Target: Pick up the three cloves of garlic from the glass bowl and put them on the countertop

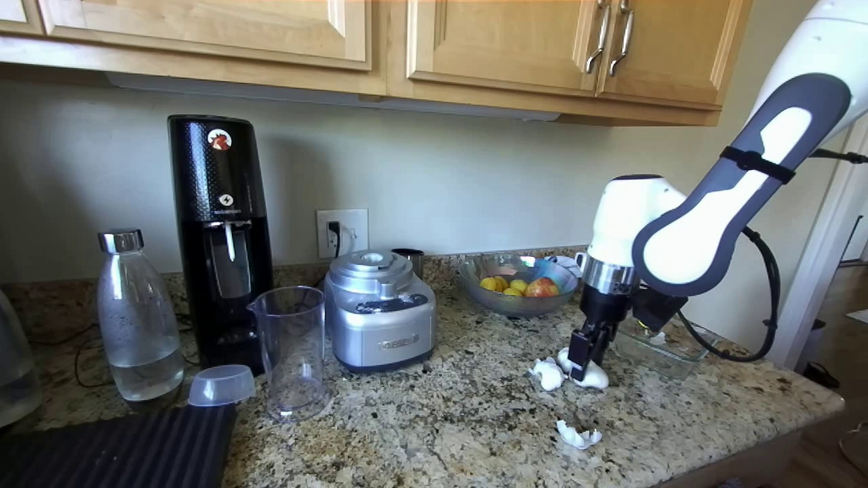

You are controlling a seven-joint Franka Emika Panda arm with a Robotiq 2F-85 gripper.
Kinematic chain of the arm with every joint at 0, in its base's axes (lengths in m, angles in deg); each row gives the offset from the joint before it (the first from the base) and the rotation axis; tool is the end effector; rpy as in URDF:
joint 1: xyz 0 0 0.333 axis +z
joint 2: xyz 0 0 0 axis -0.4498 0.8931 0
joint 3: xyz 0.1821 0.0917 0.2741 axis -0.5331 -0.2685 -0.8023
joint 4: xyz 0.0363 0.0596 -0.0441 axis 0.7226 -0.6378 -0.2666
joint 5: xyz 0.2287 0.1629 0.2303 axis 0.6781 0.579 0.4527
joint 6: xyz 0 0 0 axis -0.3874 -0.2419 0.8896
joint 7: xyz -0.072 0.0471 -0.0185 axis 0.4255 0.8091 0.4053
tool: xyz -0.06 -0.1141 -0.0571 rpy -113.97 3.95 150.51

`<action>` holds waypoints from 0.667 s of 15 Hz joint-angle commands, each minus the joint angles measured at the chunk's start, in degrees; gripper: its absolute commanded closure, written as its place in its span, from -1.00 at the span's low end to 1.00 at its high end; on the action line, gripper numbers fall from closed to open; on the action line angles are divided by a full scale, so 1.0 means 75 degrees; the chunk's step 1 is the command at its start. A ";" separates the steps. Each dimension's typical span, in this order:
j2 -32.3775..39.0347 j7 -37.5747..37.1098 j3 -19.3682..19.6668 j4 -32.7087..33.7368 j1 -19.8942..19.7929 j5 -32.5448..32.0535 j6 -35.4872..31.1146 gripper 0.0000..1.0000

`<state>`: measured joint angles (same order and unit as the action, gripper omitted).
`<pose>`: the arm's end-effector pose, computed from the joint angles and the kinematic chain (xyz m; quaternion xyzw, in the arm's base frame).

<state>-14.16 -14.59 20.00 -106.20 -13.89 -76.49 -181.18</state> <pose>0.4875 0.1789 0.1910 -0.9833 -0.1774 -0.0394 0.0060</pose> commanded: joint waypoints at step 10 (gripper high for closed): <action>-0.2902 0.0322 -0.0119 -0.0383 -0.0471 0.1001 0.2337 -1.00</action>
<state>-29.44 -13.54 19.34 -106.21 -15.89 -71.16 -168.07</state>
